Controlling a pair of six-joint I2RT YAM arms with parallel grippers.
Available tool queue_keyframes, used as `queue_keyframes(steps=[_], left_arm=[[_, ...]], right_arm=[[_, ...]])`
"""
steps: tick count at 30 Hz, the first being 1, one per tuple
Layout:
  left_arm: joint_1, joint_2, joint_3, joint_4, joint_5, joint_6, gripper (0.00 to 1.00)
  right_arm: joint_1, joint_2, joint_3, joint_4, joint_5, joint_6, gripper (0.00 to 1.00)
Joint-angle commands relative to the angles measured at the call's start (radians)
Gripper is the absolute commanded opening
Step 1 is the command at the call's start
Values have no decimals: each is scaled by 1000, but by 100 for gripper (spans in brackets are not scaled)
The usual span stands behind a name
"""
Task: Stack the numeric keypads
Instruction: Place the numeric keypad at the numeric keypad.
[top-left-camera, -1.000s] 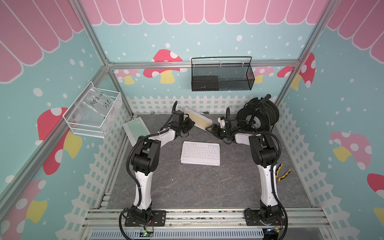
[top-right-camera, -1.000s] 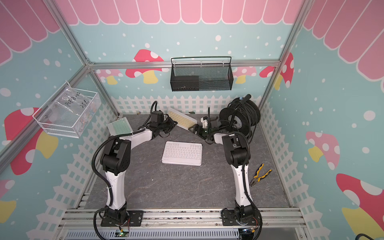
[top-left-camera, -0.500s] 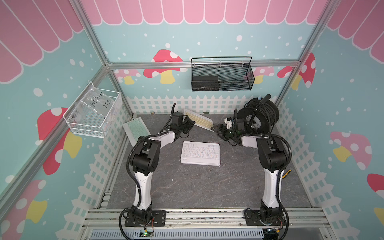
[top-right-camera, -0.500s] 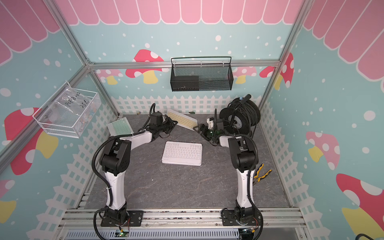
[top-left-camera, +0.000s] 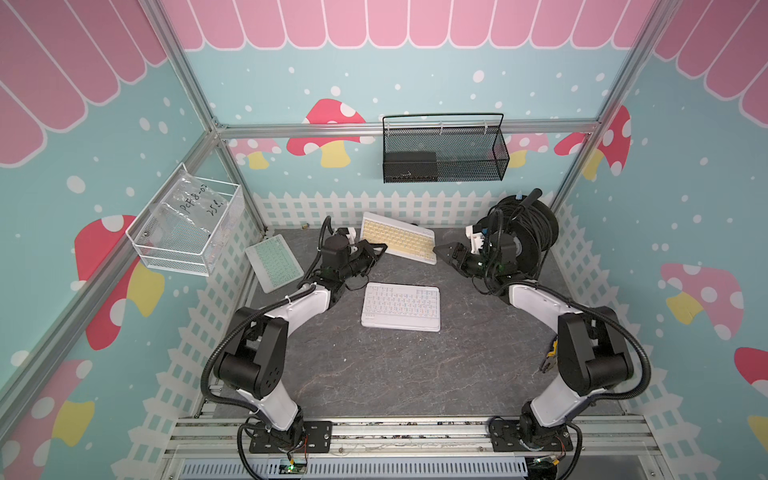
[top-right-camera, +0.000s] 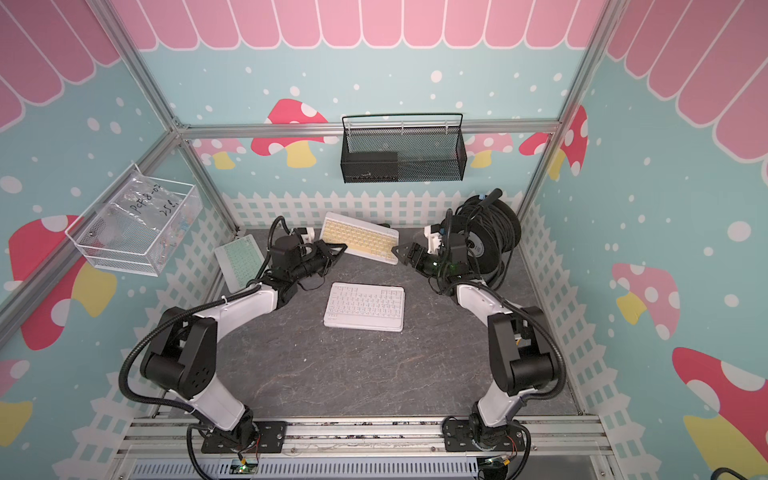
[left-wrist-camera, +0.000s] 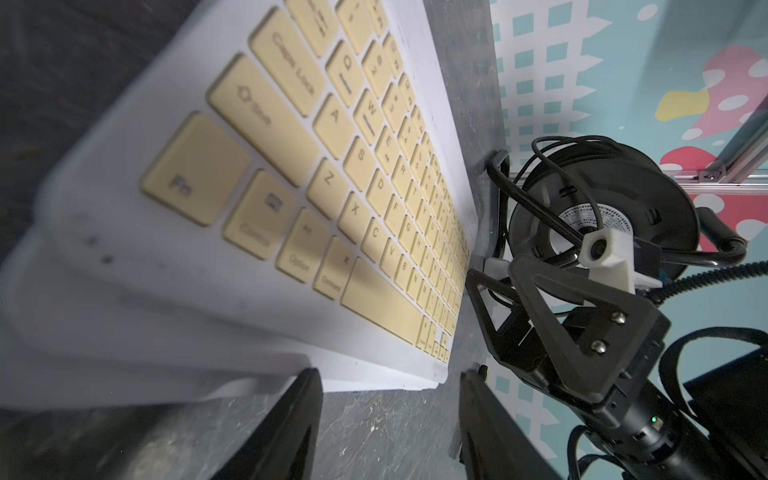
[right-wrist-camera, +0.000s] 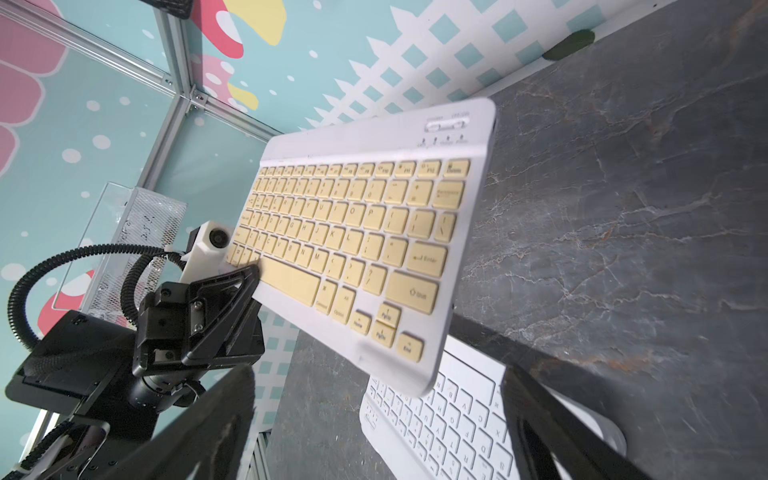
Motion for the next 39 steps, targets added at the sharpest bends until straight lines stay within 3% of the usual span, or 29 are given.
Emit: queue_keyframes(steps=[1, 7, 12, 24, 35, 39], left_arm=[[-52, -89, -121, 98, 26, 5, 0], [-147, -258, -339, 149, -74, 40, 0], [-184, -305, -411, 118, -117, 92, 0], [-226, -238, -563, 396, -262, 27, 0], [-240, -115, -607, 538, -251, -4, 1], [-238, -97, -595, 496, -242, 24, 1]], right_arm=[[-3, -75, -95, -89, 24, -51, 95], [23, -221, -278, -140, 98, -70, 95], [87, -257, -349, -175, 176, -84, 95], [168, -201, -352, -161, 271, -60, 95], [189, -119, -309, -162, 280, -72, 95], [193, -98, -298, -162, 283, -77, 95]])
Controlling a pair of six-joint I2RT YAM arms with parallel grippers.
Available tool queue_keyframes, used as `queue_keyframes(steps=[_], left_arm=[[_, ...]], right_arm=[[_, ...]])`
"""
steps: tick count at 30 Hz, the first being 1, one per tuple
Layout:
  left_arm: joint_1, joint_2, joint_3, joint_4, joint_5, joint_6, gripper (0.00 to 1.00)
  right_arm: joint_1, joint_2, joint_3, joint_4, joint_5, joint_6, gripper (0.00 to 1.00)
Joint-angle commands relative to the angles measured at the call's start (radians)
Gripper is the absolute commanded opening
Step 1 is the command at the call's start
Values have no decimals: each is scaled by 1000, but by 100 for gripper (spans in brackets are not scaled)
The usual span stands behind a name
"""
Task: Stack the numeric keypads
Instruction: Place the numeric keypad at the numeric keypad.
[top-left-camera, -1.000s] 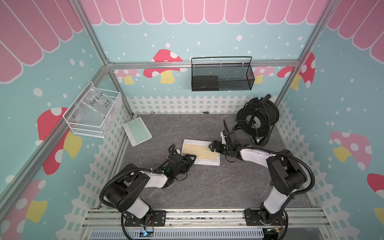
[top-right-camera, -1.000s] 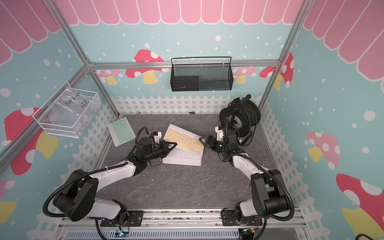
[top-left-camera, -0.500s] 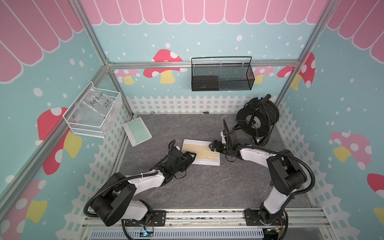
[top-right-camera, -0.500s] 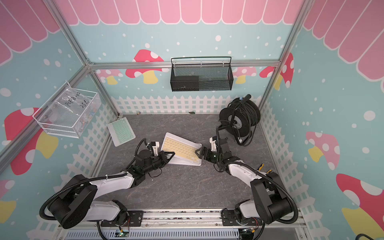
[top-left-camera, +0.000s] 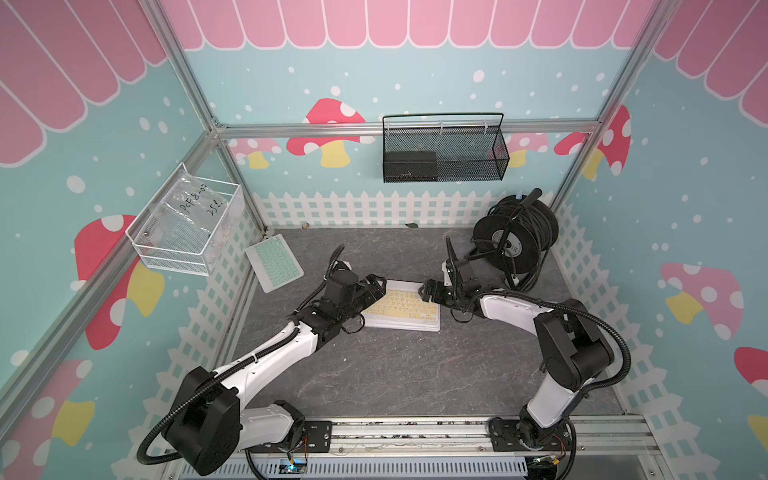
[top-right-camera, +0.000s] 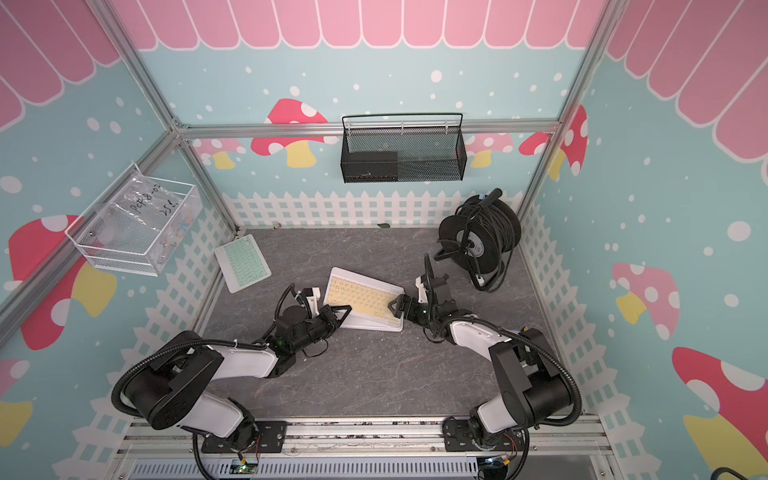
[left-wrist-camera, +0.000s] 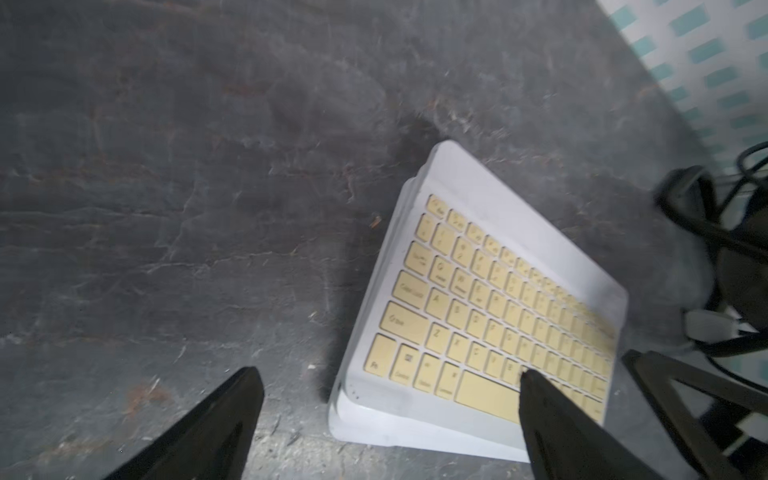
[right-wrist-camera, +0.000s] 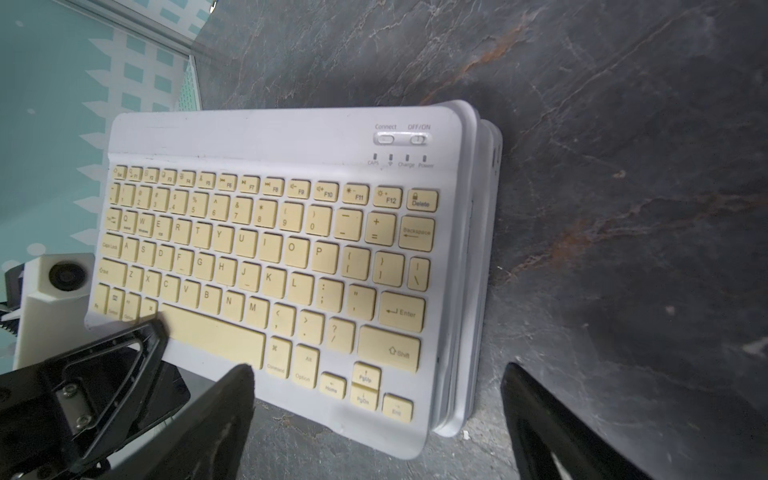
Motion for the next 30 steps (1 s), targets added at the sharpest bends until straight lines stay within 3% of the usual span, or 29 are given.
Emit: queue_keyframes(steps=[1, 15, 30], left_arm=[[-3, 7, 8, 41, -4, 17, 1], [-5, 61, -13, 71, -37, -24, 16], [-6, 89, -11, 42, -60, -70, 25]], right_arm=[[11, 24, 27, -2, 15, -15, 95], [45, 87, 80, 3, 26, -21, 95], [59, 144, 140, 1, 42, -22, 94]])
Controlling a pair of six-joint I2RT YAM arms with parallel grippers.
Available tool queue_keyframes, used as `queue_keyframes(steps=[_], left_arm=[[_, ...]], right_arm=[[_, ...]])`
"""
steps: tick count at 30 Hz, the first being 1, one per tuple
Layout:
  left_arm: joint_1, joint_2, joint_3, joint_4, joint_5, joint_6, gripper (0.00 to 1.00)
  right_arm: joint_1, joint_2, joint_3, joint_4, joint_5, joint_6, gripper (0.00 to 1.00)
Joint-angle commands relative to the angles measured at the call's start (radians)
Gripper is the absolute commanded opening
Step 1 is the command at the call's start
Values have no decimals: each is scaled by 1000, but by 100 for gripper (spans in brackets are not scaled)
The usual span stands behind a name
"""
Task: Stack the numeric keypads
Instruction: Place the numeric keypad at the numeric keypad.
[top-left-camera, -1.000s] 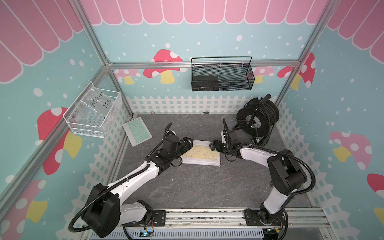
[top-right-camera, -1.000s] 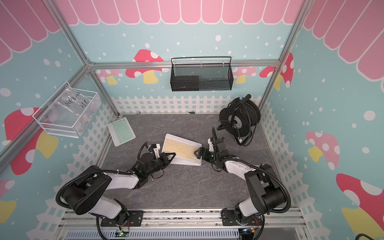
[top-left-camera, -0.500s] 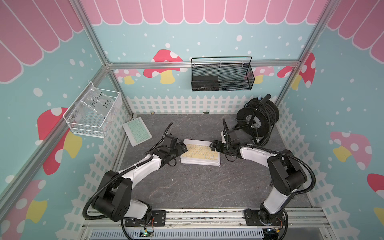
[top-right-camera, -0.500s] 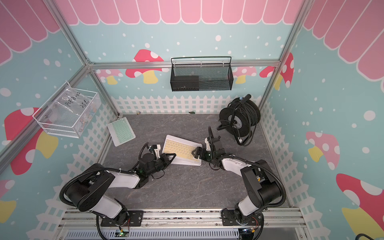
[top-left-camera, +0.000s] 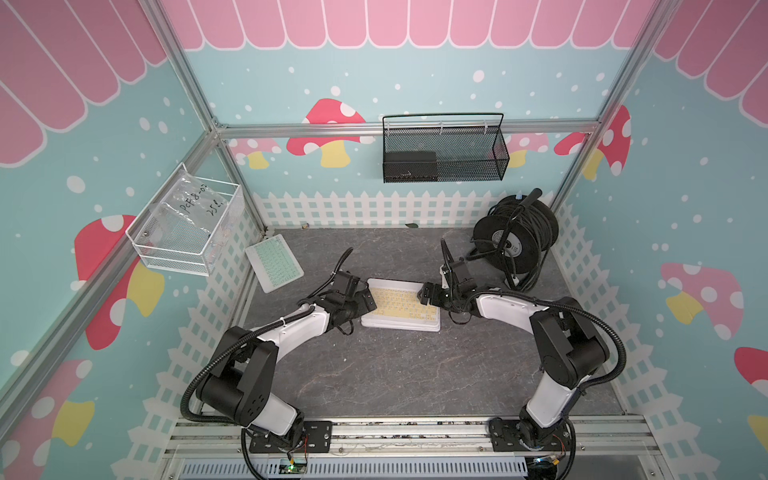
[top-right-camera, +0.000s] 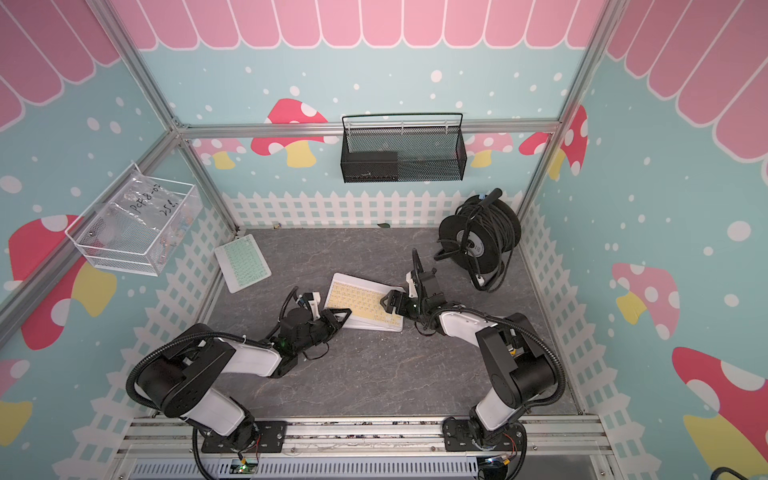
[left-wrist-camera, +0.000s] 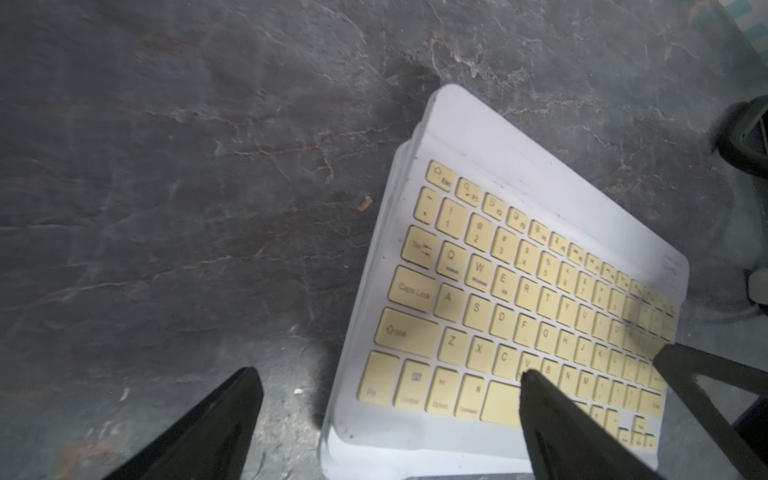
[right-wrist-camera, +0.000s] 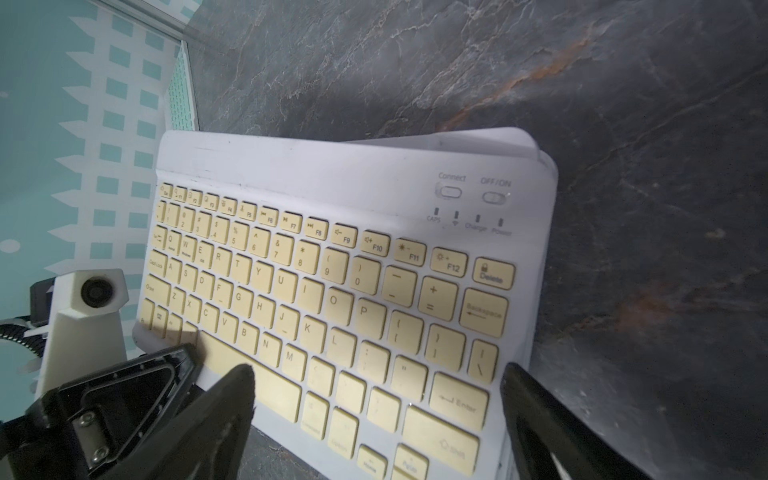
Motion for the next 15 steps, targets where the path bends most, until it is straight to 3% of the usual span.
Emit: queue_keyframes(steps=[1, 15], left_arm=[[-4, 20, -4, 34, -32, -37, 25], [-5, 79, -46, 144, -85, -109, 25]], right_arm=[[11, 28, 32, -3, 19, -6, 94], [15, 20, 57, -77, 113, -22, 94]])
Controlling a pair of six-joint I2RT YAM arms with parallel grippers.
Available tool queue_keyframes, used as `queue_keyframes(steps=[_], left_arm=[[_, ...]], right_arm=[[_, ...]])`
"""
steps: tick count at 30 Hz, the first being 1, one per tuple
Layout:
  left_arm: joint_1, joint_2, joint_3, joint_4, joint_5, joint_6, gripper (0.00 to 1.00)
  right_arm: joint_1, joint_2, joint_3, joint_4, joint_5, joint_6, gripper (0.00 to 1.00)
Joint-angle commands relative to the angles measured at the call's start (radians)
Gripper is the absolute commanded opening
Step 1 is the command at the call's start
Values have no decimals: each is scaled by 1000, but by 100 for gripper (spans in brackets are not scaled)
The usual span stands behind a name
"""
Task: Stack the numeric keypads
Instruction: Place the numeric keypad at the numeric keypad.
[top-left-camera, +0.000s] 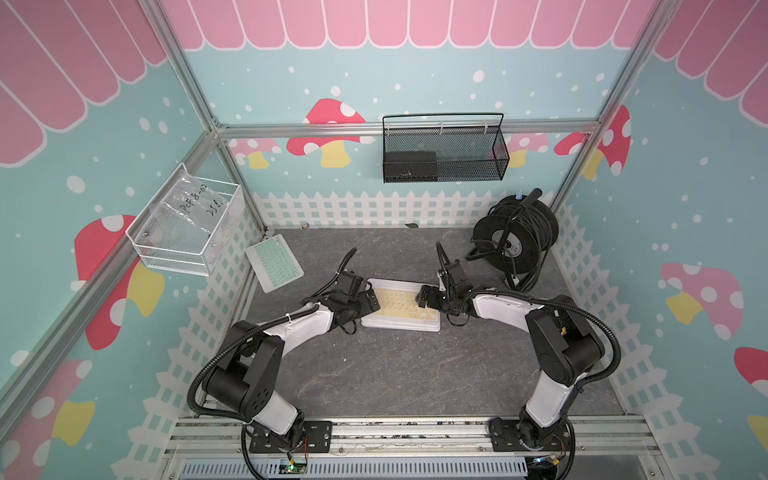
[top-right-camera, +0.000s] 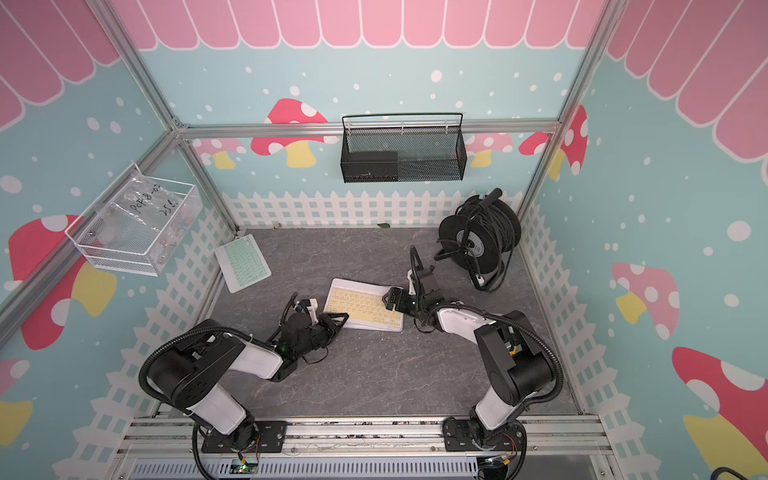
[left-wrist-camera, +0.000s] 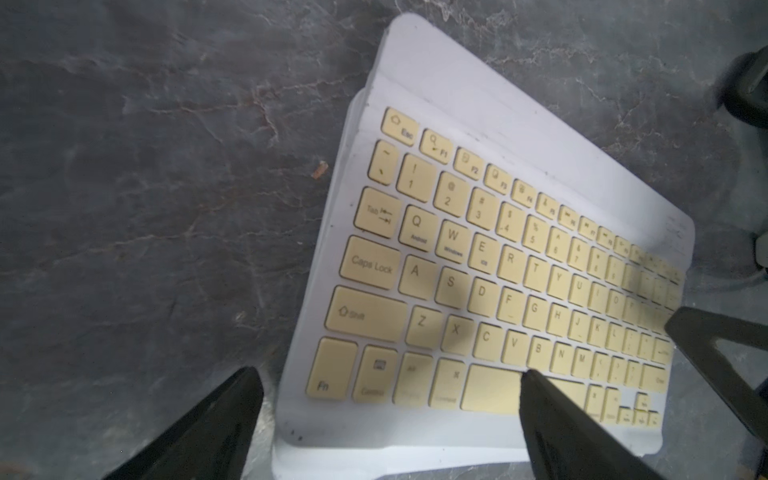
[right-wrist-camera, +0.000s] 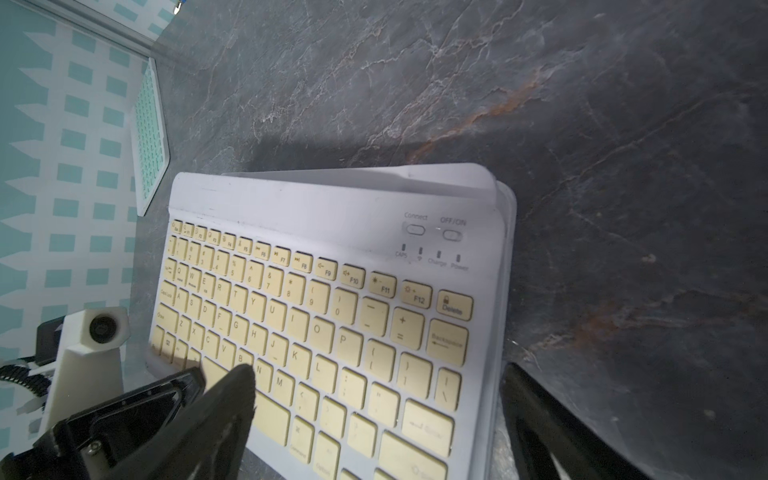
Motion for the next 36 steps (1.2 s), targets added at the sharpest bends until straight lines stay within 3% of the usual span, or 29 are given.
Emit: queue_keyframes(steps=[1, 16, 25, 36], left_arm=[[-5, 19, -4, 71, -38, -35, 25], [-5, 49, 16, 103, -55, -59, 24], [-7, 38, 43, 5, -22, -84, 37], [-40, -80, 96, -277, -19, -63, 54]], right_arm=[[11, 15, 28, -21, 19, -14, 94], [28, 76, 91, -23, 17, -27, 94], [29, 100, 129, -42, 41, -35, 94], [28, 119, 160, -73, 78, -40, 94]])
